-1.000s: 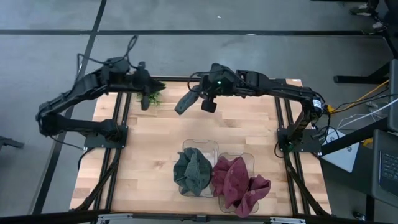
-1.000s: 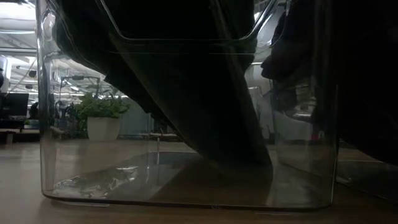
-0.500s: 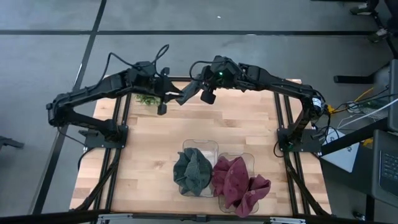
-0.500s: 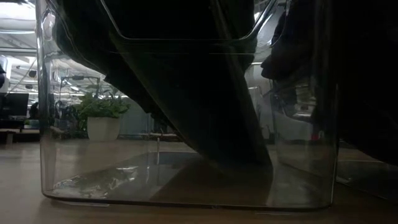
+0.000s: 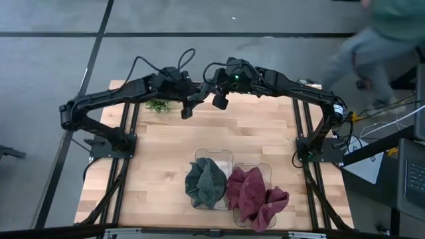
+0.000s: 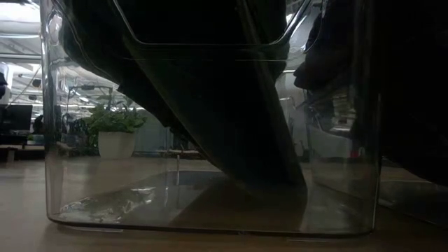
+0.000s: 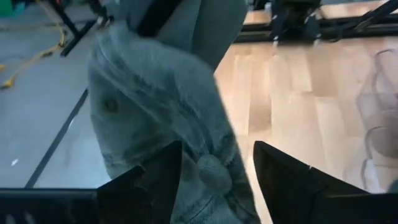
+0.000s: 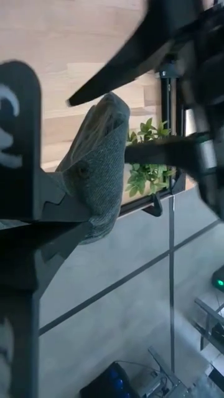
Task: Pick & Place hat
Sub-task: Put the gray cap into the left transparent bin
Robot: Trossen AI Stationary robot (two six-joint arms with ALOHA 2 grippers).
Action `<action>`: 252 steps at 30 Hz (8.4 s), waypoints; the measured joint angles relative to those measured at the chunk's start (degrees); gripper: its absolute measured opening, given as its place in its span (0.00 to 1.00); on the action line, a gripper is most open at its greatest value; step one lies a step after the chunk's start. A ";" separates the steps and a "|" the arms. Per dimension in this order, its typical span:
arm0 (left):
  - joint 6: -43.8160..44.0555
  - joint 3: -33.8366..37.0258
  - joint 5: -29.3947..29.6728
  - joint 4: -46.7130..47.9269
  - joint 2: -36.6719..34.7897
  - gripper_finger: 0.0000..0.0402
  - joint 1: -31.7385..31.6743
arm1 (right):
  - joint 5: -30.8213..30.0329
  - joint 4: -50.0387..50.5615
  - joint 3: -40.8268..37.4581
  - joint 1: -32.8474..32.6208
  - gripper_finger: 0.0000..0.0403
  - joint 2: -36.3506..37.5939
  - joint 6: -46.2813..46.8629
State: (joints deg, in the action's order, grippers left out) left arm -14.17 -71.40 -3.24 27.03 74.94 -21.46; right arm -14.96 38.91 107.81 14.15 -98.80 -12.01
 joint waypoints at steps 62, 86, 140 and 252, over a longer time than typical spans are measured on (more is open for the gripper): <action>-3.07 0.03 -13.21 -10.22 -10.41 0.04 9.58 | -1.41 22.94 -4.42 -8.33 0.40 12.46 22.81; 5.62 -0.02 -4.30 -14.61 -6.62 0.04 27.32 | -6.87 21.40 -16.15 -19.33 0.40 14.03 41.10; 20.91 -8.70 19.63 0.37 8.13 0.04 45.76 | 3.18 26.34 -16.94 -30.93 0.40 21.77 11.47; 47.34 -18.75 -0.93 15.08 25.02 0.37 42.87 | 4.70 26.72 -16.96 -30.60 0.40 21.73 10.19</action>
State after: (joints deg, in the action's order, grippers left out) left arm 33.17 -90.15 -4.17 42.12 99.96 21.41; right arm -10.26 65.63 90.85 -16.45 -77.08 -1.83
